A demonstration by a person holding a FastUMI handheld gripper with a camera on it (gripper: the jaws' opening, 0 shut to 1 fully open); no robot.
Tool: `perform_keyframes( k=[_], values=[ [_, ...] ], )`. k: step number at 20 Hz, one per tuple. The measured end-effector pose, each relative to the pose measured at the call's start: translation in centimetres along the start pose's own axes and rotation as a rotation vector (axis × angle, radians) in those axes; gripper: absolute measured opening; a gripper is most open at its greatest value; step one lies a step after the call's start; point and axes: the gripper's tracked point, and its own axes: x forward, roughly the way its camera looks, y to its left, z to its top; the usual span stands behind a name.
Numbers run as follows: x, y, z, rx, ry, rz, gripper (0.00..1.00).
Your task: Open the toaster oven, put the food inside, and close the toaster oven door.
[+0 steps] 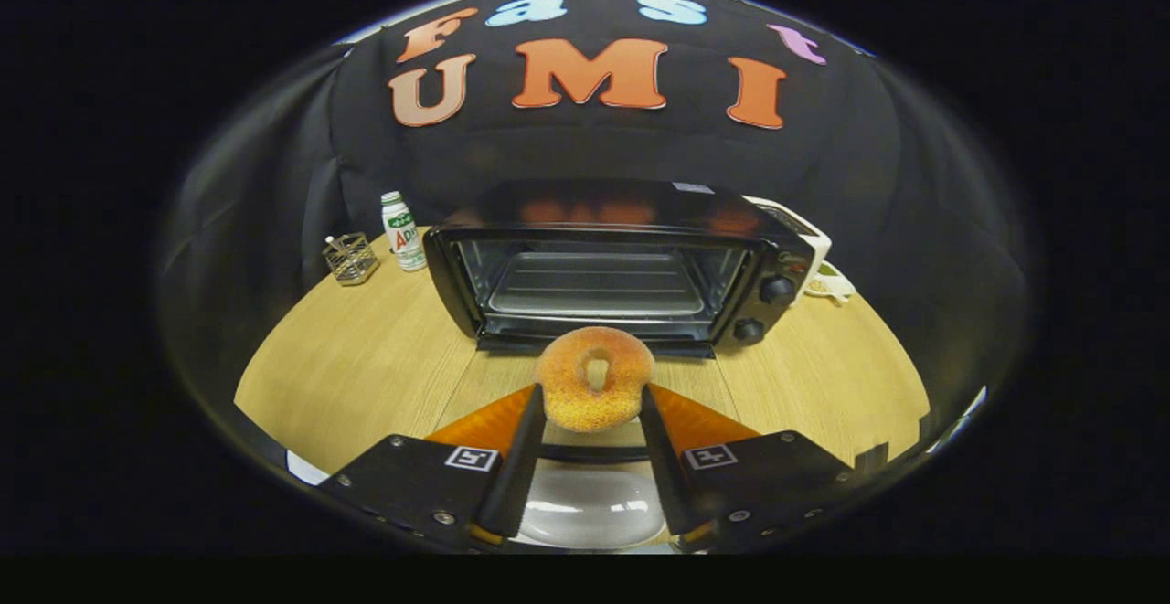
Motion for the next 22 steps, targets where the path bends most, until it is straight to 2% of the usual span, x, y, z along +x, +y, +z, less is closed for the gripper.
perform_keyframes(
  k=[6, 10, 17, 20, 22],
  values=[
    [4.1, 0.3, 2.0, 0.069, 0.001, 0.025, 0.59],
    [6.0, 1.1, 2.9, 0.223, -0.002, 0.081, 0.59],
    [10.0, 1.3, 4.5, 0.497, -0.024, 0.125, 0.59],
    [11.6, 0.7, 5.1, 0.534, -0.04, 0.112, 0.64],
    [11.9, 0.4, 4.5, 0.525, -0.024, 0.092, 0.73]
  ],
)
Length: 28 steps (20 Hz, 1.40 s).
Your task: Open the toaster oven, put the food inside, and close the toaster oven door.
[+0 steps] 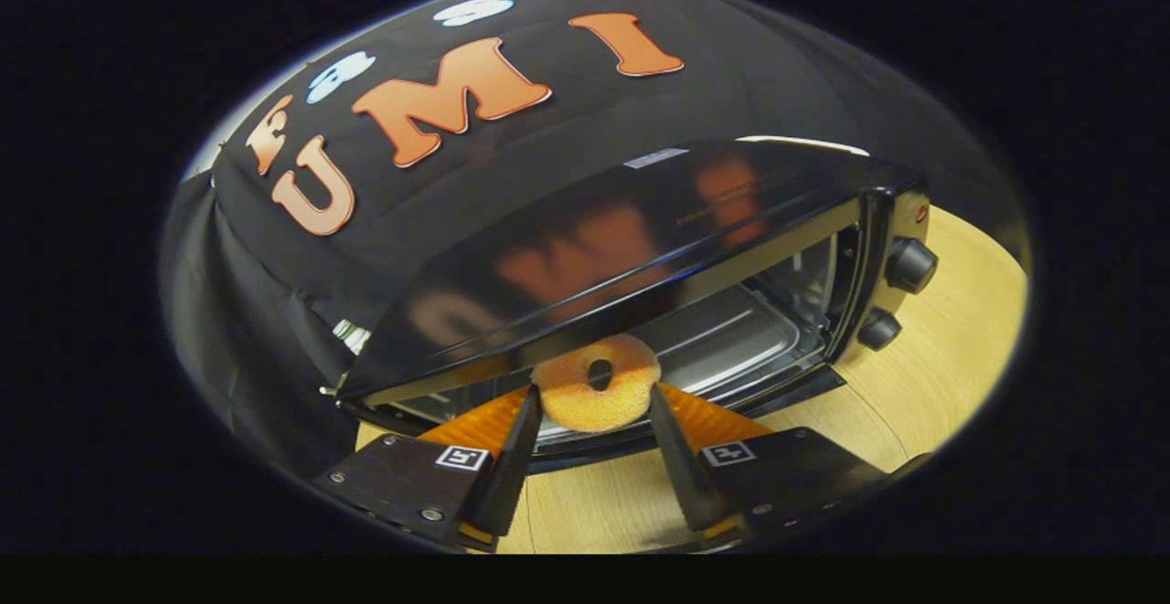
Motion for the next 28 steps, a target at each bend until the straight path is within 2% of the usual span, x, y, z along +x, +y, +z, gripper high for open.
perform_keyframes(
  k=[3, 7, 12, 21, 28],
  values=[
    [-0.6, -0.7, -0.5, -0.059, -0.009, -0.035, 0.9],
    [-3.1, -1.5, -1.3, -0.151, -0.006, -0.059, 0.99],
    [-6.8, -2.5, -2.1, -0.291, -0.035, -0.103, 0.98],
    [-12.5, -4.3, -6.7, -0.392, -0.001, -0.129, 0.99],
    [-14.1, -7.3, -11.8, -0.422, 0.086, -0.178, 0.99]
  ],
)
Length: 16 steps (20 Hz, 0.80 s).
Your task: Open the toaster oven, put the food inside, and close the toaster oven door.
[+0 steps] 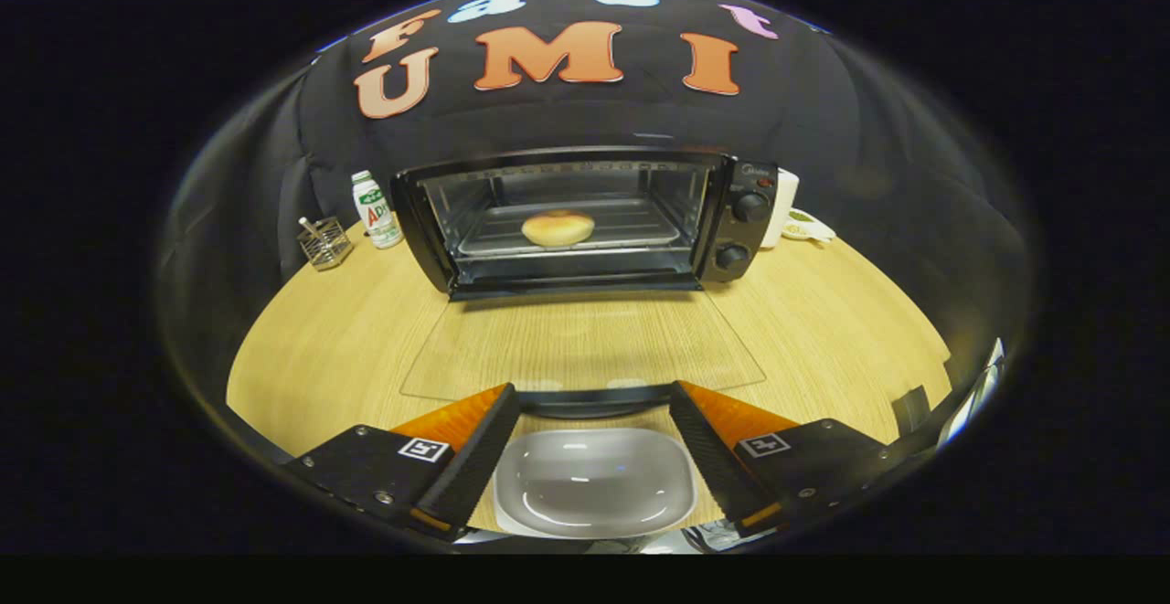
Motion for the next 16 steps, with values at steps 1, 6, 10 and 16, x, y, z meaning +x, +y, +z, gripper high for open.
perform_keyframes(
  k=[1, 6, 10, 16],
  values=[
    [0.2, -0.1, -0.7, -0.002, 0.01, -0.006, 0.99],
    [1.7, -0.3, -3.1, 0.01, 0.069, -0.01, 0.99],
    [2.9, 0.3, -2.7, 0.012, 0.066, 0.012, 0.99],
    [2.6, 0.4, -1.9, -0.027, 0.052, 0.036, 0.99]
  ],
)
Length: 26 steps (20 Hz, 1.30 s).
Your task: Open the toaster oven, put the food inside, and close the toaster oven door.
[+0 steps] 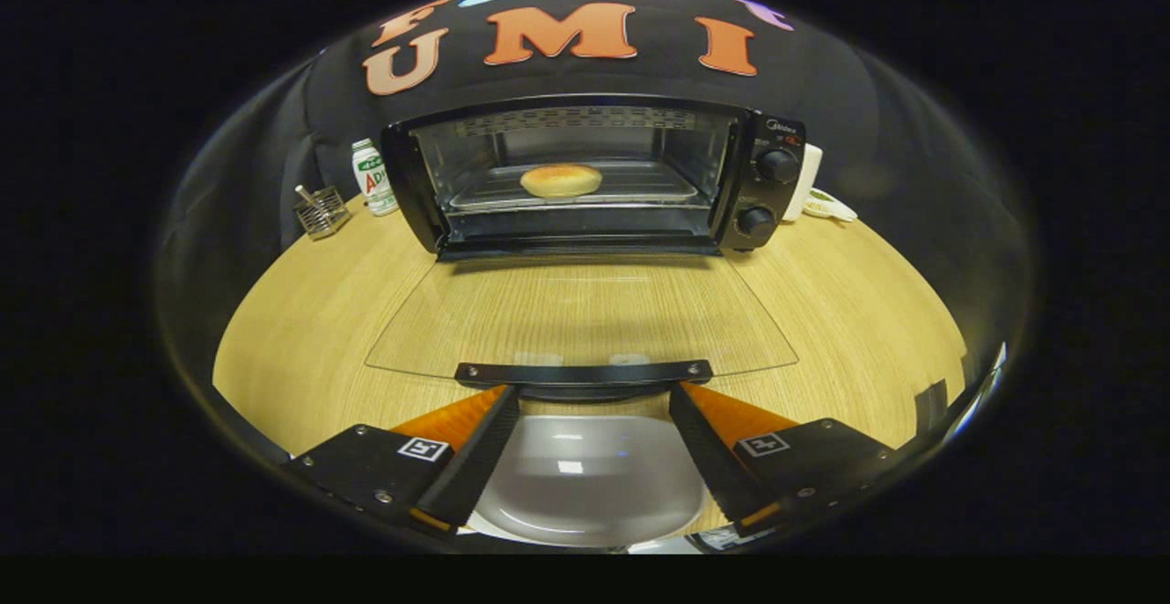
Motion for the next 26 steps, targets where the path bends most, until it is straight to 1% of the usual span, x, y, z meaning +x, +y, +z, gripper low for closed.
perform_keyframes(
  k=[10, 14, 19, 26],
  values=[
    [-2.6, 0.0, 3.6, 0.002, -0.076, 0.003, 0.99],
    [-3.4, 0.0, 6.5, 0.024, -0.128, 0.008, 0.99],
    [-4.0, 0.1, 9.8, 0.022, -0.171, 0.016, 1.0],
    [-4.0, -0.1, 13.8, 0.077, -0.23, 0.04, 1.0]
  ],
)
